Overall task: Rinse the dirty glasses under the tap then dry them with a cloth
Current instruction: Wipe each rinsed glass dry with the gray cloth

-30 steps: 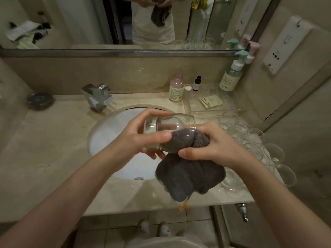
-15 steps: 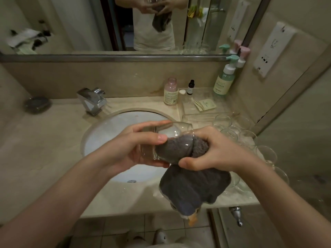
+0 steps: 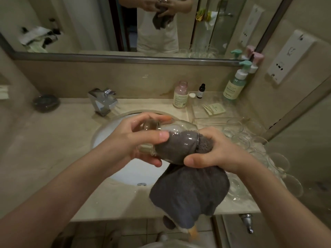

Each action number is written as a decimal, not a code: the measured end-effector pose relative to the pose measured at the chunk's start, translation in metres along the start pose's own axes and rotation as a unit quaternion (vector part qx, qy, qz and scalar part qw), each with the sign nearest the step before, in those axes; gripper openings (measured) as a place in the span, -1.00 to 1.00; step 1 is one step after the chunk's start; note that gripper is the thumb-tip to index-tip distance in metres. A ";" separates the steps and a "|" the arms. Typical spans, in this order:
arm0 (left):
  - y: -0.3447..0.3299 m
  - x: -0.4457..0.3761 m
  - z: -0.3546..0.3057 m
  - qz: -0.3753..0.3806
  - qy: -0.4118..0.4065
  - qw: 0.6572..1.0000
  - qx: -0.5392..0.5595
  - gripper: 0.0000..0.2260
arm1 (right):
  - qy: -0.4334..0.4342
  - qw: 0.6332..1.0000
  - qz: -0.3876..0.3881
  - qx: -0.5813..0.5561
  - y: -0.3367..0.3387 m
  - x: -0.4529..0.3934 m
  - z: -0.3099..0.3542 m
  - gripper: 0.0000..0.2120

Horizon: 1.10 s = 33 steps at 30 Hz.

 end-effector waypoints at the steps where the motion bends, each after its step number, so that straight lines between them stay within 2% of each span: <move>1: 0.008 0.002 0.004 -0.003 0.036 0.999 0.025 -0.75 | 0.008 0.999 0.000 0.039 -0.005 -0.006 0.004 -0.74; 3: 0.024 0.009 0.006 -0.003 0.071 0.997 0.034 -0.72 | 0.034 0.995 0.005 0.099 -0.018 -0.018 0.011 -0.62; 5: 0.043 0.015 0.000 -0.005 0.052 0.999 0.000 -0.70 | 0.042 0.995 0.007 0.091 -0.032 -0.032 0.013 -0.72; 7: 0.063 0.017 -0.014 0.016 -0.004 0.995 -0.097 -0.59 | 0.025 0.999 0.004 0.047 -0.044 -0.045 0.011 -0.82; 10: 0.093 0.023 -0.032 0.061 -0.078 0.966 -0.237 -0.43 | -0.003 1.000 -0.006 -0.009 -0.061 -0.067 0.005 -0.66; 13: 0.120 0.032 -0.044 0.083 -0.094 0.959 -0.255 -0.43 | -0.012 1.000 0.001 -0.025 -0.087 -0.089 0.006 -0.58; 15: 0.136 0.038 -0.048 0.077 -0.094 0.963 -0.241 -0.46 | -0.011 1.000 0.001 -0.011 -0.102 -0.101 0.010 -0.62; 17: 0.156 0.043 -0.045 0.061 -0.064 0.980 -0.179 -0.48 | -0.005 1.000 -0.002 0.016 -0.117 -0.111 0.016 -0.81; 18: 0.166 0.045 -0.038 0.053 -0.026 0.990 -0.125 -0.49 | -0.003 0.999 -0.001 0.033 -0.125 -0.116 0.019 -0.81; 20: 0.179 0.052 -0.021 0.043 0.064 0.997 -0.028 -0.51 | 0.004 0.995 0.002 0.097 -0.140 -0.126 0.022 -0.64; 22: 0.189 0.060 -0.003 0.032 0.128 0.991 0.014 -0.50 | 0.011 0.987 0.014 0.159 -0.154 -0.134 0.023 -0.59; 24: 0.199 0.068 0.008 0.024 0.151 0.988 0.017 -0.48 | -0.002 0.986 0.022 0.163 -0.164 -0.139 0.019 -0.61; 26: 0.209 0.075 0.009 0.030 0.124 0.991 -0.042 -0.49 | -0.026 0.992 0.019 0.120 -0.173 -0.140 0.013 -0.63; 29: 0.230 0.080 -0.003 0.008 0.028 0.985 -0.171 -0.46 | -0.054 0.996 0.006 0.072 -0.186 -0.145 0.005 -0.68; 31: 0.242 0.084 -0.010 -0.002 -0.011 0.981 -0.194 -0.41 | -0.055 0.997 0.009 0.045 -0.197 -0.149 0.004 -0.74; 33: 0.250 0.088 -0.016 -0.003 -0.030 0.978 -0.209 -0.42 | -0.045 0.998 0.017 0.026 -0.208 -0.154 0.009 -0.90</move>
Point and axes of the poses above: each hand's wrist, its own x-axis away from the middle knuckle, its own y-axis out of the back of the hand, z = x × y, the point moved 7 cm from there along -x, towards the middle knuckle, and after that the axes turned 3 degrees about -z, right-handed, at the moved point
